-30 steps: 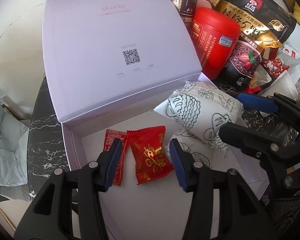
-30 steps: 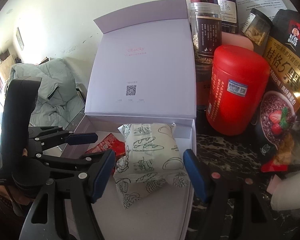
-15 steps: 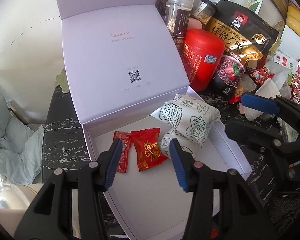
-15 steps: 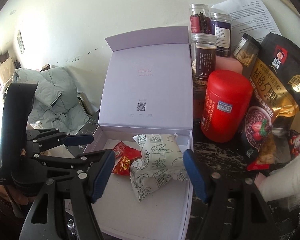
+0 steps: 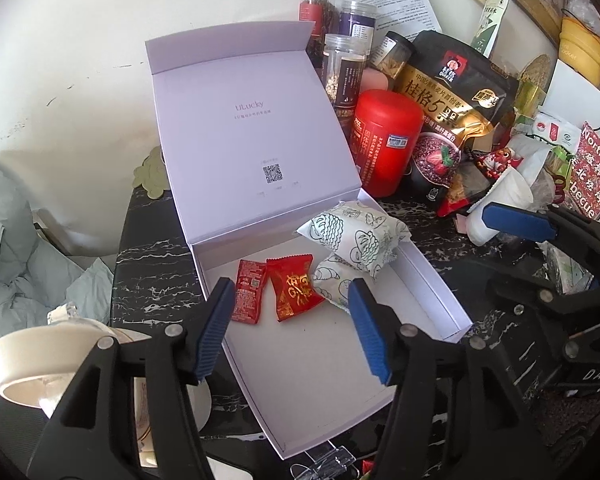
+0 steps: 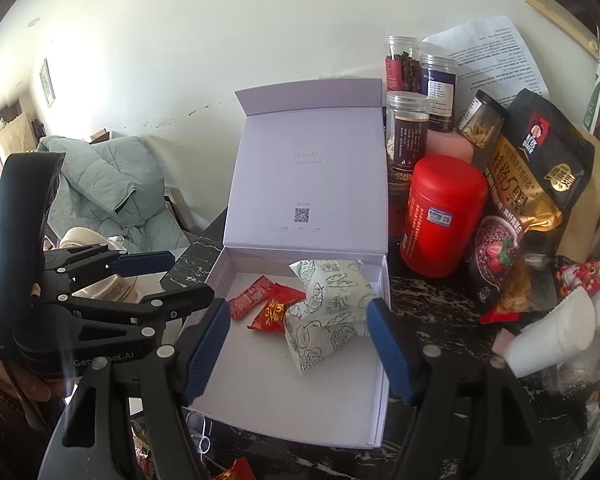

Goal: Organize objects
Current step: 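Withdraw both open grippers from the box back over the table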

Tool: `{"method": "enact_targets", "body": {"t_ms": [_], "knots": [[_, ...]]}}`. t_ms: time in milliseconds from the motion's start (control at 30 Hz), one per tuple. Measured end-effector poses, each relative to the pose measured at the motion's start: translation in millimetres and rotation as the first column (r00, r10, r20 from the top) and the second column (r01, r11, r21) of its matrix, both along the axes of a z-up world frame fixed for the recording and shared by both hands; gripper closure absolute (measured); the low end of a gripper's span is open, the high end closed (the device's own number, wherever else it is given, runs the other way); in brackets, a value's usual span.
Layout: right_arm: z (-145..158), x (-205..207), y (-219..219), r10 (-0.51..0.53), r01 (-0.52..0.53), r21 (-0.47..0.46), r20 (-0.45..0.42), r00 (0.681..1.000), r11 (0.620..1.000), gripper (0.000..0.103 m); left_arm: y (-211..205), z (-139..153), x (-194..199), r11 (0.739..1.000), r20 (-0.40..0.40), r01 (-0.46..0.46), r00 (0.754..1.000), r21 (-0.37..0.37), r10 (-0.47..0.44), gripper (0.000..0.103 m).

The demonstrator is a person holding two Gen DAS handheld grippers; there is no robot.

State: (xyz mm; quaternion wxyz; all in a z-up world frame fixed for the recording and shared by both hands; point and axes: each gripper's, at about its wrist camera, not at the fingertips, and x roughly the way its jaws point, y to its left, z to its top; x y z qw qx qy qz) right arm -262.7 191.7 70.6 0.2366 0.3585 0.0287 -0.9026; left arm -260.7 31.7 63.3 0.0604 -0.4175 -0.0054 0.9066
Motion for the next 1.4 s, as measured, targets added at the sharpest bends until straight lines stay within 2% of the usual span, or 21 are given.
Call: {"method": "enact_targets", "body": {"t_ms": [400, 600, 1000, 1200, 1400], "knots": [[21.6, 35.7, 0.1, -0.050, 0.052, 0.021, -0.058, 0.997, 0.998, 0.026, -8.3, 23.5, 34.6, 0.999, -0.064, -0.029, 0.997, 0.014, 0.030, 0.023], [35.5, 63.3, -5.4, -0.080, 0.087, 0.053, -0.112, 0.990, 0.995, 0.009, -12.7, 36.5, 57.5, 0.999, -0.109, -0.027, 0.994, 0.017, 0.028, 0.014], [52.8, 110.9, -4.5, -0.124, 0.131, 0.035, -0.158, 0.980, 0.991, 0.006, -20.4, 51.2, 103.3, 0.999, -0.146, -0.028, 0.989, 0.023, 0.031, 0.012], [53.0, 131.2, -5.6, -0.123, 0.129, 0.029, -0.167, 0.978, 0.991, 0.005, -21.9, 56.3, 126.9, 0.999, -0.176, -0.040, 0.983, 0.013, 0.041, 0.012], [45.3, 149.4, -6.9, -0.130, 0.137, 0.035, -0.158, 0.979, 0.990, 0.005, -24.2, 52.1, 144.4, 0.999, -0.171, -0.049, 0.984, 0.013, 0.050, 0.011]]}}
